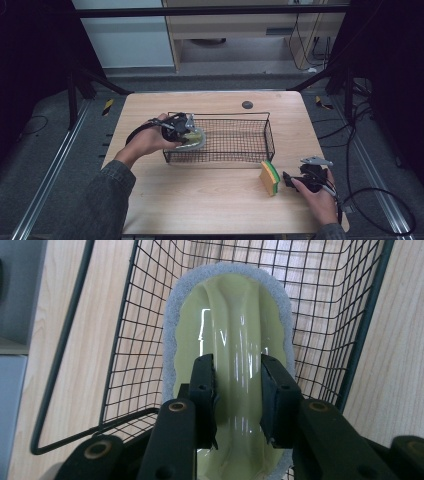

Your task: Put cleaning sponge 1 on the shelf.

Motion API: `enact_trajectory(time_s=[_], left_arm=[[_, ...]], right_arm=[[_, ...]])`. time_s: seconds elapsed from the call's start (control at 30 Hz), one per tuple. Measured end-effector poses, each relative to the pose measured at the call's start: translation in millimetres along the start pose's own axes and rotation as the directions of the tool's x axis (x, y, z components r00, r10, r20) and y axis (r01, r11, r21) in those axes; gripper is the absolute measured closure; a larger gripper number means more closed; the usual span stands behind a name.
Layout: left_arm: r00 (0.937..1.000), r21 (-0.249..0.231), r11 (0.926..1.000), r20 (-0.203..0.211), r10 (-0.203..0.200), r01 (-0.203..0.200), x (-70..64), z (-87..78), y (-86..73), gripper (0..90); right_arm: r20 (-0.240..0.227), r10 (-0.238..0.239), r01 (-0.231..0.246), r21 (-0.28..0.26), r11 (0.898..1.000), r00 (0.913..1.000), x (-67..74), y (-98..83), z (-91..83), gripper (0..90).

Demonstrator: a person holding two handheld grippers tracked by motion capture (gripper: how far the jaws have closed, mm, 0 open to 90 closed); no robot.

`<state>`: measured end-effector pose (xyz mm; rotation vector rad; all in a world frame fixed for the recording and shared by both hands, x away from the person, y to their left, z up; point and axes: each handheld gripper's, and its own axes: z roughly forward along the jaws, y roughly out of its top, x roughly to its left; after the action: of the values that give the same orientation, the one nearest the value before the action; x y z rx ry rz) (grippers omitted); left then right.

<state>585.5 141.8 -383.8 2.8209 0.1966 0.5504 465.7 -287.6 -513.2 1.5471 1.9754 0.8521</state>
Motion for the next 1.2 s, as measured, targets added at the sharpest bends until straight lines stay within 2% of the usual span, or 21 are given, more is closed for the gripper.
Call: enact_trajectory(time_s=[0.37, 0.77, 1.2], left_arm=[[0.9998, 0.01, 0.9999, 0.02, 0.003, -0.004, -1.6, 8.4, 2.7, 70.2], [0.9985, 0.034, 0.9993, 0.052, -0.016, 0.014, -1.5, 18.6, 3.0, 70.1], [0.9986, 0.038, 0.9992, 0.051, -0.016, 0.014, -1.8, 21.0, 3.2, 69.7]], right_arm=[[-0.001, 0.001, -0.001, 0.0, 1.0, 1.0, 0.0, 0.0, -0.1, 1.3], [0.0, 0.0, 0.0, 0.0, 1.0, 1.0, 0.0, 0.0, 0.0, 1.3], [0.0, 0.001, -0.001, 0.0, 1.0, 1.0, 0.0, 0.0, 0.0, 1.3]])
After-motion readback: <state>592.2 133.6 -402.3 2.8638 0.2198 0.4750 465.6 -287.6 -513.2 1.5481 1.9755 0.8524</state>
